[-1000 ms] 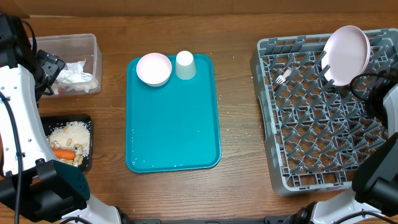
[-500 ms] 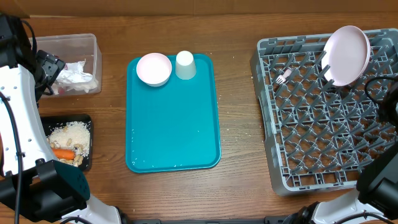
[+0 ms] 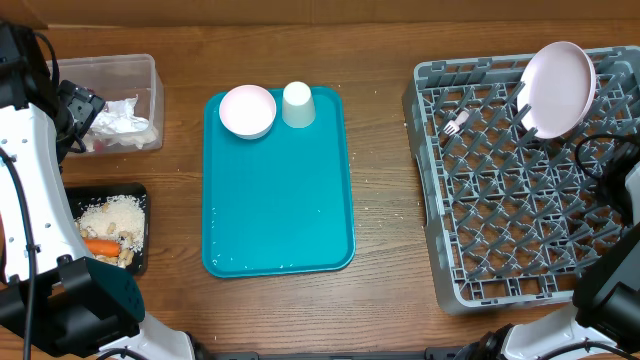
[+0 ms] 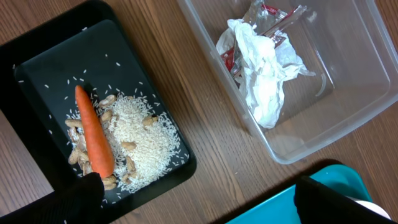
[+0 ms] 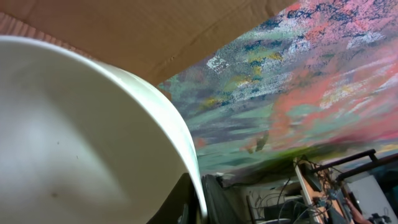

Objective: Sort waste into correct bins and load items into the dishwasher rack

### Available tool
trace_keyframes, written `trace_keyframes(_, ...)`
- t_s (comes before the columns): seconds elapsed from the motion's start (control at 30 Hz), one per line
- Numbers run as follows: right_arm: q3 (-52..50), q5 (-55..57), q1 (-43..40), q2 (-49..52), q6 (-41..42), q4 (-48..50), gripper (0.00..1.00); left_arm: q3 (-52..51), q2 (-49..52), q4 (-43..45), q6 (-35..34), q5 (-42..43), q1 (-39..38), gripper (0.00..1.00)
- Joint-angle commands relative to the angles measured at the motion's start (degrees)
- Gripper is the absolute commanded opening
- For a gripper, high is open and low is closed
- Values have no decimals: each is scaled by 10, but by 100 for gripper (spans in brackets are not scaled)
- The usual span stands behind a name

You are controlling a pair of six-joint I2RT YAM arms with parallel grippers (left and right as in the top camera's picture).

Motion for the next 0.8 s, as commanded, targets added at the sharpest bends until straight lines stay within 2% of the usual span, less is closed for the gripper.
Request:
trace_keyframes(0.0,-7,1,16,7,-3,3,8,3,-2,1,7,-8,-3,100)
trace_keyframes(0.17,-7,27,43,7,-33,18,13,3,-2,1,7,-8,-3,100)
trace_keyframes(0.43,-6,28,101,7,-37,43,33,3,-2,1,7,-8,-3,100)
trace_keyframes(0.7,46,-130,126,6,-37,43,35,3,-2,1,7,-8,-3,100)
trace_keyframes(0.77,69,-174,120,3,-37,42,42,3,-2,1,7,-8,-3,100)
